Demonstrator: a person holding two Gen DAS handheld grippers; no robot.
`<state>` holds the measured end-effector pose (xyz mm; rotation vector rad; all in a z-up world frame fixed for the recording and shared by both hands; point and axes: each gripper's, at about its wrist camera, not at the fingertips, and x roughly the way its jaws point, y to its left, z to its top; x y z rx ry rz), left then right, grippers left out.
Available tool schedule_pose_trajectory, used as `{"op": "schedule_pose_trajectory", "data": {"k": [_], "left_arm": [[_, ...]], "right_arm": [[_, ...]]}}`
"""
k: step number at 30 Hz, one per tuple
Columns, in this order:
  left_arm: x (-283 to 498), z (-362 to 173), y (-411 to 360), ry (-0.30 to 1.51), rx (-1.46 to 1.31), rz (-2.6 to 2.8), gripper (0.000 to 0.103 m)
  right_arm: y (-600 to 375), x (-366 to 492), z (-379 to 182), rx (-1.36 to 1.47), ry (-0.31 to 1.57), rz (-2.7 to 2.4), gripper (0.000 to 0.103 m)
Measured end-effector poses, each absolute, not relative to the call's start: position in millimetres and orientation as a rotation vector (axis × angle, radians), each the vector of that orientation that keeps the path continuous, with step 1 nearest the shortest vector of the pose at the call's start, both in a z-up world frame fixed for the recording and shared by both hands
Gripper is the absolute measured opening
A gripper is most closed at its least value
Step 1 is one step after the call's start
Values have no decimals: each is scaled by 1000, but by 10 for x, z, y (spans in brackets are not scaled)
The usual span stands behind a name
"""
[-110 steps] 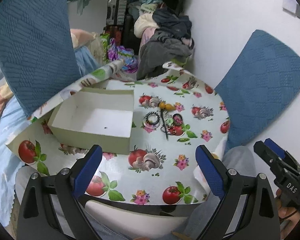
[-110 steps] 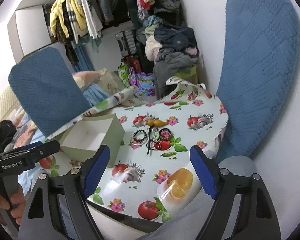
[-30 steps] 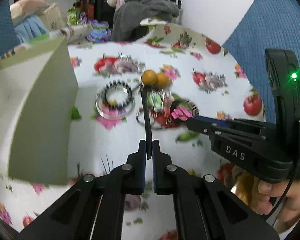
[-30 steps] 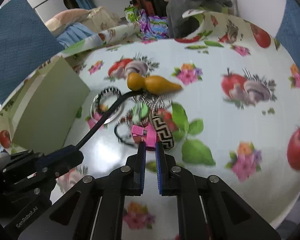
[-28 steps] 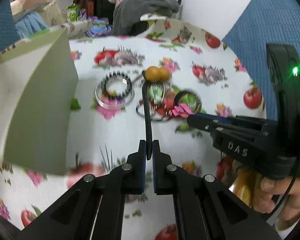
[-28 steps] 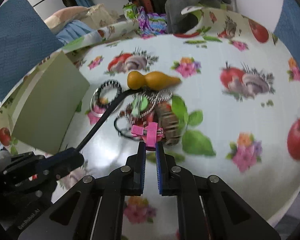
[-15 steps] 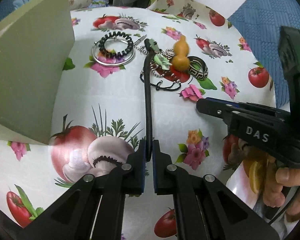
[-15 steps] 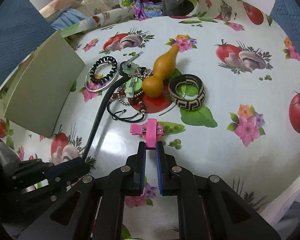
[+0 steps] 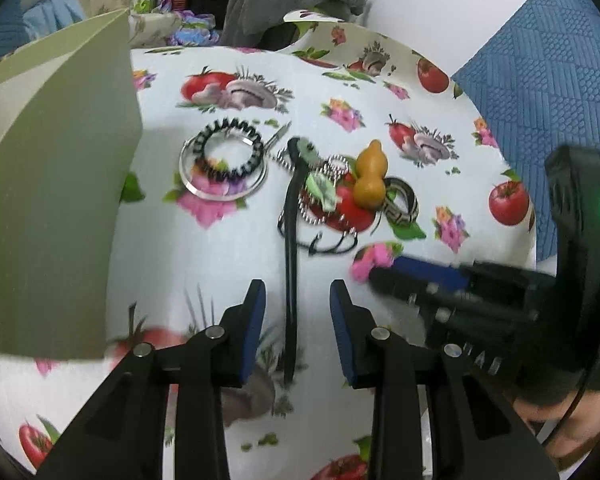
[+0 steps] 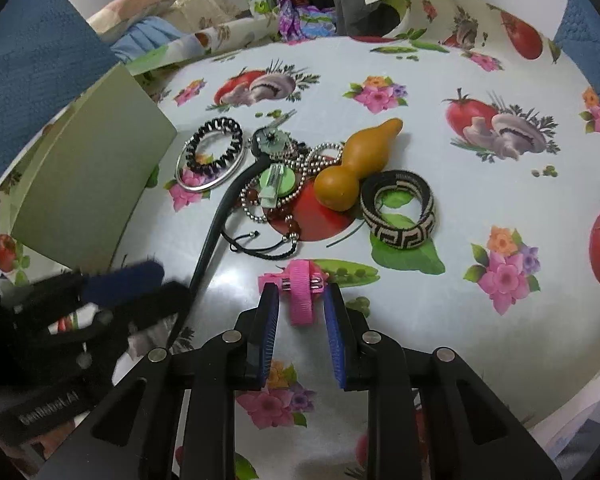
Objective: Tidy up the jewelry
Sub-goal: 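Lift the pink tag with the right tool while the left tool lifts the black cord toward the box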
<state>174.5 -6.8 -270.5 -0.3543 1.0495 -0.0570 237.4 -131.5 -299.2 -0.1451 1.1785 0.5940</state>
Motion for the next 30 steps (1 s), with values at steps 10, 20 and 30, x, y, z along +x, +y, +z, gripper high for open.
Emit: {"op": "schedule_pose_trajectory", "data": {"k": [10,20,30], "left_arm": [[2002,-2771,-59,1051,-339,-55,30],[2176,-2789,-6,1037,-309,-38,24],[2230,-2852,-51,1047,-271,-42,8]], "right_arm": [[-1281,2344,-3033,-200,1183,585,9],[-1436,2407,-2959,-142,1152,511,9],[-1504,2471,-2953,-107,1153,467,9]]}}
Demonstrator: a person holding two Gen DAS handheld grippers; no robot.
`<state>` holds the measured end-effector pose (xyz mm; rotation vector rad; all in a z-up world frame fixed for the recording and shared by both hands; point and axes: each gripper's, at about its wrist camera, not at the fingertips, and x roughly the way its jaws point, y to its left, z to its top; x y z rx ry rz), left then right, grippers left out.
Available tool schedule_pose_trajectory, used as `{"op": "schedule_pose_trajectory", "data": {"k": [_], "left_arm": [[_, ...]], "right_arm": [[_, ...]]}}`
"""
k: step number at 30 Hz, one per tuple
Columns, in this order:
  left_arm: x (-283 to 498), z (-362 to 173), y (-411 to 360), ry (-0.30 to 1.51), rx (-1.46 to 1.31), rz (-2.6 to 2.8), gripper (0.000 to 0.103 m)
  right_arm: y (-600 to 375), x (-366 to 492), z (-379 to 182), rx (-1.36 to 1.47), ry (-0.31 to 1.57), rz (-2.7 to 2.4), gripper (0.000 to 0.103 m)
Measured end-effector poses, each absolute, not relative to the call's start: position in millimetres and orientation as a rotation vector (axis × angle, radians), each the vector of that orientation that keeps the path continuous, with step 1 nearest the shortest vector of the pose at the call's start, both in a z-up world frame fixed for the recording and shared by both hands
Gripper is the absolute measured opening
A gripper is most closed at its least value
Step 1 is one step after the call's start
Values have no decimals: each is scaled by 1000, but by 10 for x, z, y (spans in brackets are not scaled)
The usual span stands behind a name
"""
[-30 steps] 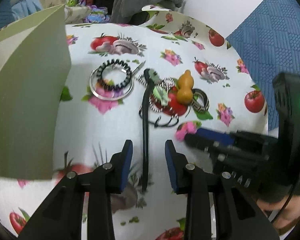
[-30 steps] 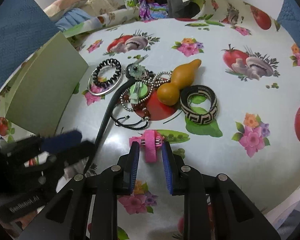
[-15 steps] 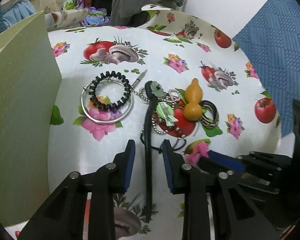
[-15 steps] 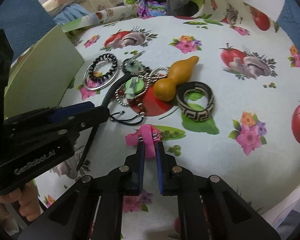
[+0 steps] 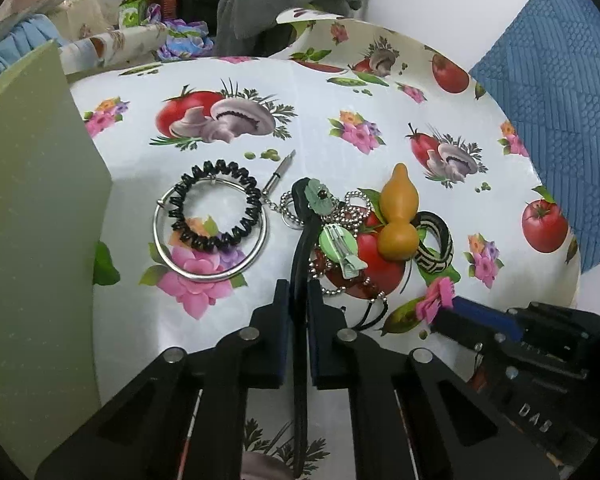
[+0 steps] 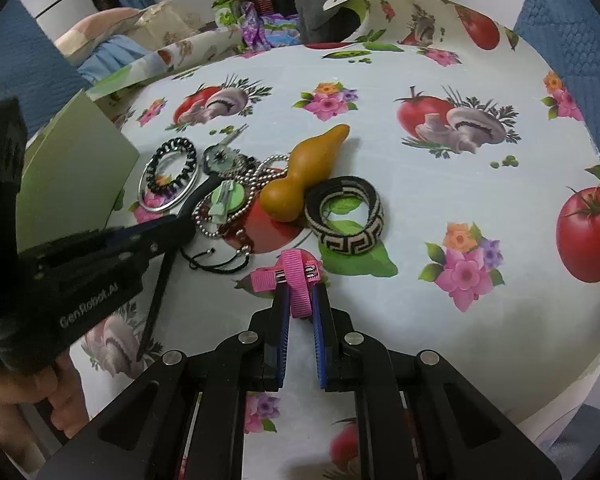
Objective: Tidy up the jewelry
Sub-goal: 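Lift the pink tag with the right tool while the left tool lifts the black cord toward the box, then lower both held items into the white box and open both tools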
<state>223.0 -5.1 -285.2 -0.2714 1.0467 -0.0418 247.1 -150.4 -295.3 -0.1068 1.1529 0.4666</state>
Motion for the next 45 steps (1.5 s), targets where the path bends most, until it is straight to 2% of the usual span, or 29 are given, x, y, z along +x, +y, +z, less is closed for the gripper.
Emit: {"op": "schedule_pose_trajectory", "data": {"k": [17,36,45], "left_arm": [[1994,-2109,131,980,-340,-60,7],[1839,-539,718,840,-233,-104,8],[1698,-340,1301,805,-237,-41,8]], "right_arm": [[-1535,2410,-2395,-51,1080,389,8],[-878,2344,-640,-20,810,455,9],[-202,2223,-286,-49,746,527,9]]}}
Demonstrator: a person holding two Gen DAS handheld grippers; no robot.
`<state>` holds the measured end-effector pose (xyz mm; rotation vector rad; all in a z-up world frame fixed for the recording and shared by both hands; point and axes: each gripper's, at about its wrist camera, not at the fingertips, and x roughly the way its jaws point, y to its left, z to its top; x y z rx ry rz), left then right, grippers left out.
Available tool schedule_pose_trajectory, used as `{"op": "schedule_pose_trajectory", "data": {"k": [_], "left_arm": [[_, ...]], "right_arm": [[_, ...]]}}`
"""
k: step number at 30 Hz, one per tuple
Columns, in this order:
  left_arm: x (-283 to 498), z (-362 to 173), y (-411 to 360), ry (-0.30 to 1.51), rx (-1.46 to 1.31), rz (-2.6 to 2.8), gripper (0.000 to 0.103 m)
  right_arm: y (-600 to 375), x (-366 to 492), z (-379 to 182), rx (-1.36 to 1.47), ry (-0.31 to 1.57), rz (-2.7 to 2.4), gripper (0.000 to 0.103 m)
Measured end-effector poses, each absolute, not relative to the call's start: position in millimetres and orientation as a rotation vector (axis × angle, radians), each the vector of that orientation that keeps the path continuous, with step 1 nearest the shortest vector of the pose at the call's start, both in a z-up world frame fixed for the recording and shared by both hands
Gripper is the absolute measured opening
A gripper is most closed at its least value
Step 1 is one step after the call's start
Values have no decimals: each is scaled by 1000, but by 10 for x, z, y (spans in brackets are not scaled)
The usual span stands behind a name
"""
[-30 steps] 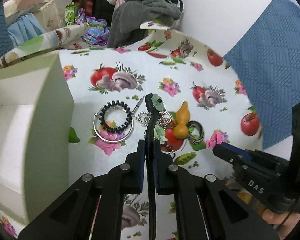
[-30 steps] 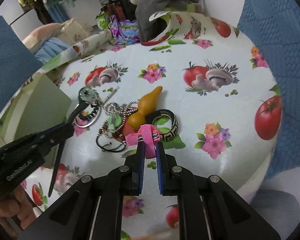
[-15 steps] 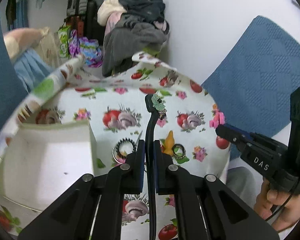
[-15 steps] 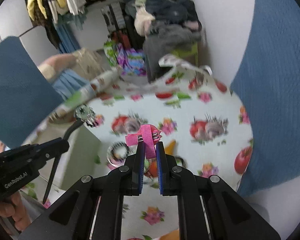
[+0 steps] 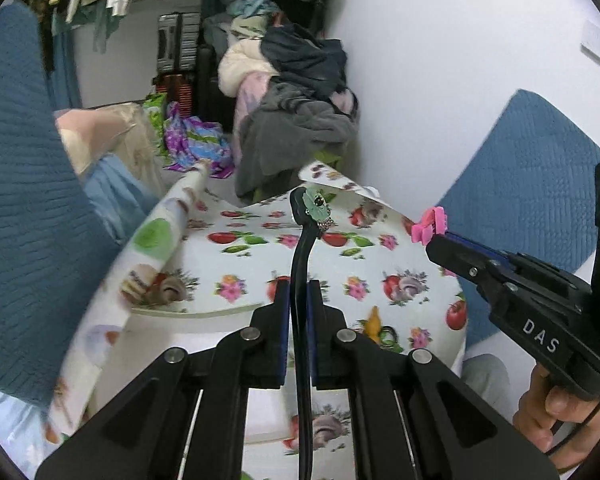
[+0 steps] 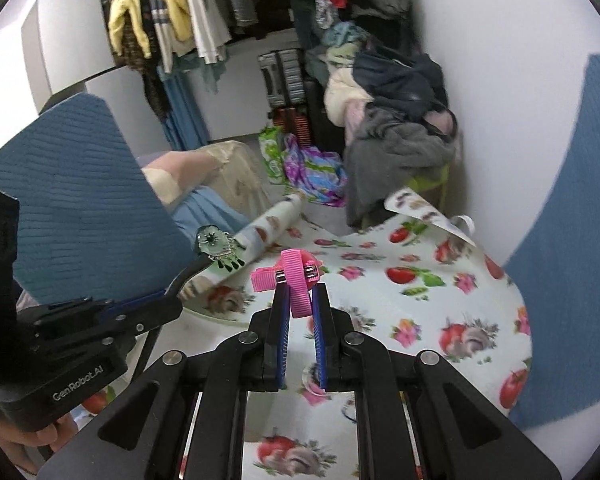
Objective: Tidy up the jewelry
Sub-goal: 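Lower both held items into the white box and open both tools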
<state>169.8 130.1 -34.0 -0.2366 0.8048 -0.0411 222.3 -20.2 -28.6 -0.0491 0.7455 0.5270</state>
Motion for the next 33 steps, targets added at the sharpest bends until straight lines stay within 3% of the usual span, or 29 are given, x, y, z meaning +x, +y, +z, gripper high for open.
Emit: {"op": "schedule_pose_trajectory", "data": {"k": [11,21,31,33], "left_arm": [[1618,-1096,1982,924,-300,9,8],[1654,-1844,2046,1045,-363,-5,8],[1630,-1927,2194,1060,-420,13,8],[1618,-1867,2214,1053,-443,17,10]], "right_arm": [[538,2072,-1205,-58,931,623,9],[856,1990,-1953,-140,1070,639,9],[831,2123,-2053,-129,1119,629,10],[798,2146,-2010,-112,1121,636,16]]}}
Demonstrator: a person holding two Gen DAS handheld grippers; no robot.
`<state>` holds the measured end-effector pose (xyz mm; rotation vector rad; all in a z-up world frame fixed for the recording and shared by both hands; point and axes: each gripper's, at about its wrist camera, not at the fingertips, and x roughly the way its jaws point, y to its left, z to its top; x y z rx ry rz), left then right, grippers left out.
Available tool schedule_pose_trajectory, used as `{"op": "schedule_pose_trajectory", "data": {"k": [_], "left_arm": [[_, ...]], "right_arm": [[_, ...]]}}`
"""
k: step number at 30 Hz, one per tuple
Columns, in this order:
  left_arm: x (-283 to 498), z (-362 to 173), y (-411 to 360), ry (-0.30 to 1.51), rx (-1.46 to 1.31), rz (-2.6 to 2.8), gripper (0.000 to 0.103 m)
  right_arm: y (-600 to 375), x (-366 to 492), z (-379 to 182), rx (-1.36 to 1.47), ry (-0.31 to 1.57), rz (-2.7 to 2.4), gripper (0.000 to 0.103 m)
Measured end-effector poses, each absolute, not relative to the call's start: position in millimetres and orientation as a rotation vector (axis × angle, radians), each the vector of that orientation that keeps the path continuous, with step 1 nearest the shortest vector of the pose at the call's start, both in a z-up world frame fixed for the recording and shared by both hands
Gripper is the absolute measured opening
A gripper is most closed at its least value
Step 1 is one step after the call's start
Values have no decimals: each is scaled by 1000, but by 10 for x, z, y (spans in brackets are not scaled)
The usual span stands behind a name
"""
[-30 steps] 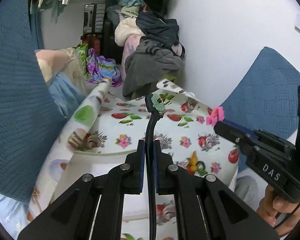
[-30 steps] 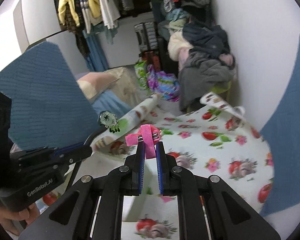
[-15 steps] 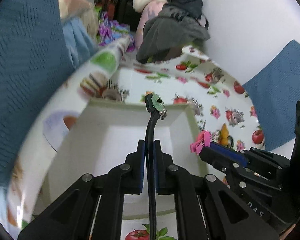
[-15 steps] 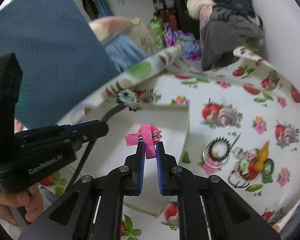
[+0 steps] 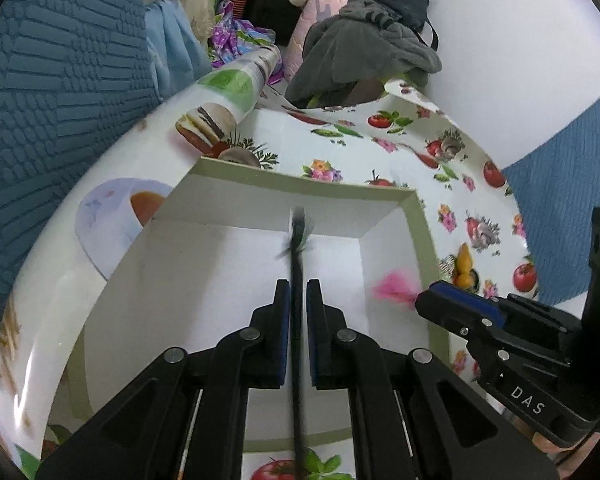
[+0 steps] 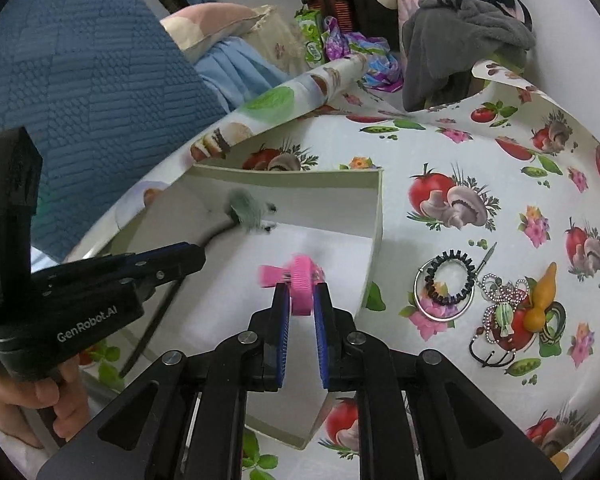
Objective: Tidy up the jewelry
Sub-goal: 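Lower both held items into the white box and open both tools, then move both open tools back to the jewelry pile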
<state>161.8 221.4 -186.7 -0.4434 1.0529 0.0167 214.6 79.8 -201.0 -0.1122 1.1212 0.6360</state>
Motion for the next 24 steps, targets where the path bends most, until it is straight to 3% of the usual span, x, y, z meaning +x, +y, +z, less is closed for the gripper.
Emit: {"op": "schedule_pose_trajectory", "data": {"k": [2,3,4,16,24], "left_arm": [[1601,-1787,2216,1040,-447,27,26],[1594,-1734,2206,1029,-442,34,39],[1575,-1653,2194,1008,-435,41,43],[1356,-718,1916,845,-384,40,43],[1244,-331,1562,727,-378,11,43]], "right_arm": [[756,2145,-1921,-103,1108,642,26],[734,2140,-1867,-98,1099,648,26],[717,2135,-1815,-95,1090,654,26],[298,1957,-741,-59,864,696,26],[-131,1823,-313,-51,760,669,26]]}}
